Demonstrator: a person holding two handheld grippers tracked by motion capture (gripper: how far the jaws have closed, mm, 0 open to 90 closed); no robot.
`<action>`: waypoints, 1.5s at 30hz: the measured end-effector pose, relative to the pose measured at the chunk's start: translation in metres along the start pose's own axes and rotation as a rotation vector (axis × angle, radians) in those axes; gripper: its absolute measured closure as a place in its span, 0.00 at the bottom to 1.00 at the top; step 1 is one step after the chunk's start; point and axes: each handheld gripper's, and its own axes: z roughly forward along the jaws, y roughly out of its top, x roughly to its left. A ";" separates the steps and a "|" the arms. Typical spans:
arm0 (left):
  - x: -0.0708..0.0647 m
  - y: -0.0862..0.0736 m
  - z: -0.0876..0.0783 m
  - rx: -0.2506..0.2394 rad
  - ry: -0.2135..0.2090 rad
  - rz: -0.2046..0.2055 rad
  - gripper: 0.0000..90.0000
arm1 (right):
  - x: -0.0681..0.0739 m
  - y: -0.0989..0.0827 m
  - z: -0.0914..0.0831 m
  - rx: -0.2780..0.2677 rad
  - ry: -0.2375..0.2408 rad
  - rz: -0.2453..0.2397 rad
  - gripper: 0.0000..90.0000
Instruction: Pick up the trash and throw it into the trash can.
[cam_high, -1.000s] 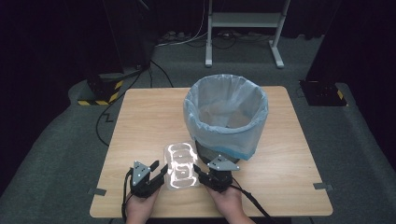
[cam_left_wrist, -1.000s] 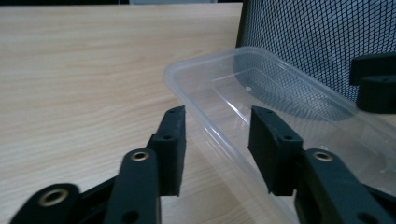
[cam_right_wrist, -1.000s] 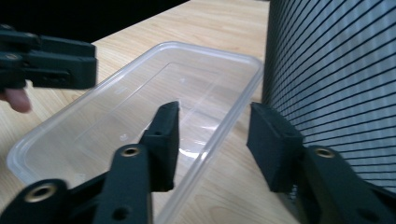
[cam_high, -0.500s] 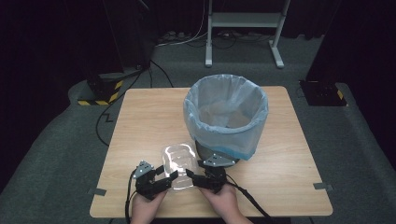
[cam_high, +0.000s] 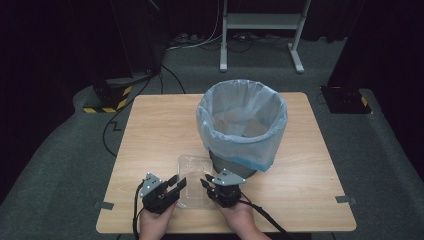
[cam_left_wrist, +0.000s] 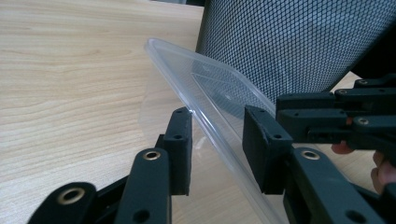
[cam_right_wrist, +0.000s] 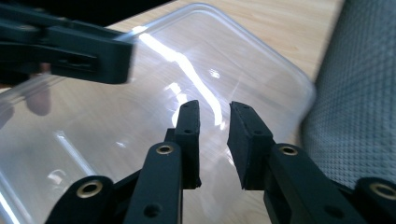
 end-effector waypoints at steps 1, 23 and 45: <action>0.001 0.000 0.000 0.002 0.002 0.001 0.71 | 0.003 0.001 0.001 -0.006 0.001 -0.015 0.82; 0.009 -0.005 -0.001 0.019 -0.006 -0.009 0.71 | -0.020 -0.012 0.001 0.050 0.113 0.286 0.42; 0.012 -0.007 -0.006 0.017 -0.002 -0.005 0.73 | -0.015 -0.004 -0.009 -0.008 0.091 0.244 0.65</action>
